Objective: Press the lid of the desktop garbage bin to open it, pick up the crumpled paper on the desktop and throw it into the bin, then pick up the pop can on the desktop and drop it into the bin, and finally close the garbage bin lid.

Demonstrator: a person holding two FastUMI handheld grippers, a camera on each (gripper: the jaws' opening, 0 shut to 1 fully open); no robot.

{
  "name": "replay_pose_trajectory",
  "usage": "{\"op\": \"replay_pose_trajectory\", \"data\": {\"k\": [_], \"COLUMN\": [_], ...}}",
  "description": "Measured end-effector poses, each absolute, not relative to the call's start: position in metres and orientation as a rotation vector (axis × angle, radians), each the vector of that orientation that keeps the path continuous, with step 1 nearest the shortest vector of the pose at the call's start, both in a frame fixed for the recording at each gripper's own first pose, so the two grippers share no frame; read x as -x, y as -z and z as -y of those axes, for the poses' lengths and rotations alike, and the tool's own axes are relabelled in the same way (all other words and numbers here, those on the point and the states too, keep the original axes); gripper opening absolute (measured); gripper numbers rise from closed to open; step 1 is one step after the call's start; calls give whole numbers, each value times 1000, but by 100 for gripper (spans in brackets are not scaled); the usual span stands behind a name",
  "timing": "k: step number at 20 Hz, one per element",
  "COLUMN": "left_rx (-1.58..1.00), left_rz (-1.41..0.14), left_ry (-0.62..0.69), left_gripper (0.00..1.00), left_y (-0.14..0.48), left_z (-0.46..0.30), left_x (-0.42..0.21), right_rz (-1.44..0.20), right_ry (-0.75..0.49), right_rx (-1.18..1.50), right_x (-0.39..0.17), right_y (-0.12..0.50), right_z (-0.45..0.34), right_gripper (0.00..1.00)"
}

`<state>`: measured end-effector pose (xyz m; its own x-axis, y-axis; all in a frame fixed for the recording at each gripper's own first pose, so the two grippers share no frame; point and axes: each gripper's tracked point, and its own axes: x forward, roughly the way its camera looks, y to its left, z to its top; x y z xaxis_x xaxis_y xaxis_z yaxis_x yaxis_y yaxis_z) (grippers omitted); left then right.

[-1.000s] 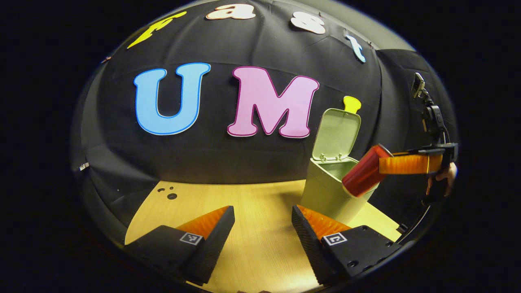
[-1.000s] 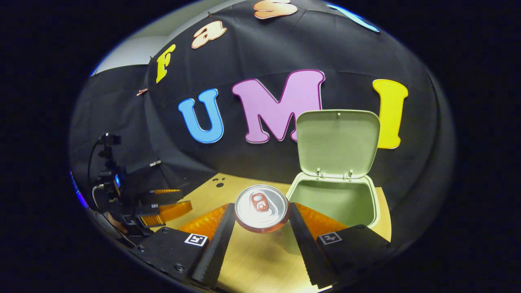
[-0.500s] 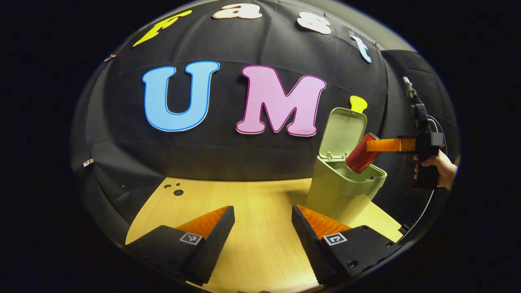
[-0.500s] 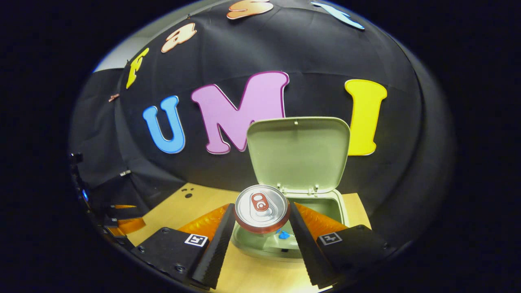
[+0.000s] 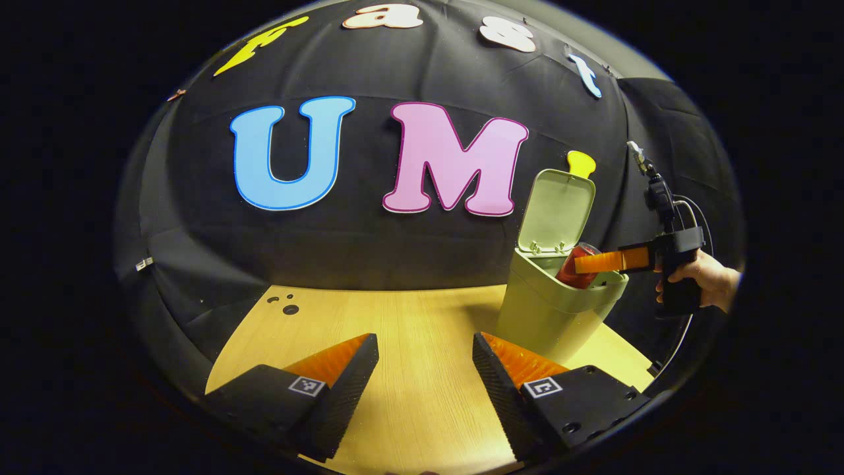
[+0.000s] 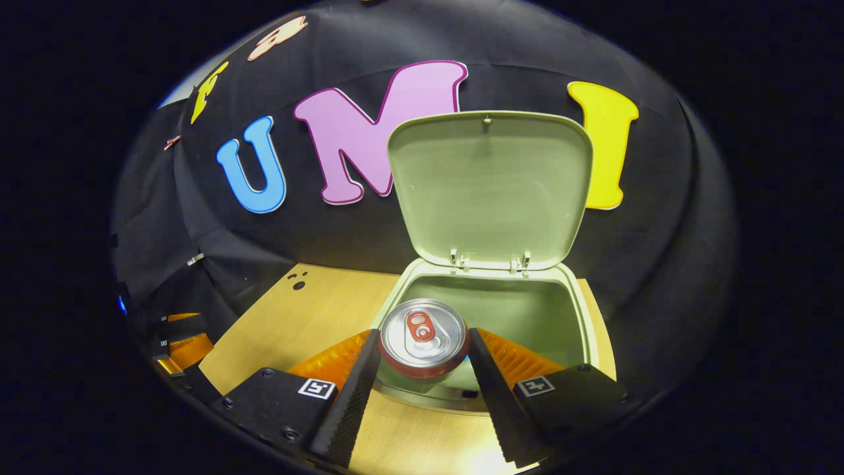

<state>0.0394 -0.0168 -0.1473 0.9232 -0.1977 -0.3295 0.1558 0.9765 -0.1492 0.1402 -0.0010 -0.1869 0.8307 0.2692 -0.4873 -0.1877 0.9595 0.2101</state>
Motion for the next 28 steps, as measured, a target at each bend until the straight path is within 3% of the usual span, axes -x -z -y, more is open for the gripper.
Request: {"op": "replay_pose_trajectory", "data": {"k": [9, 13, 19, 22, 28], "left_rx": [133, 133, 132, 132, 128], "left_rz": [-359, -360, -359, -358, -355], "left_ry": [169, 171, 180, 182, 185], "left_gripper": [93, 94, 94, 94, 94], "left_y": [151, 152, 151, 150, 151], "left_z": [11, 11, 12, 12, 10], "left_x": [-39, -40, -40, -39, -38], "right_rz": [-569, -596, -612, -518, -469], "right_ry": [-239, -212, -171, -247, -273], "right_rx": [-158, -144, -239, -273, -228], "right_x": [-141, -138, -136, -137, -124], "right_y": [199, 205, 203, 182, 167], "right_z": [1, 7, 16, 2, 7], "right_gripper": [83, 99, 99, 99, 98]}}
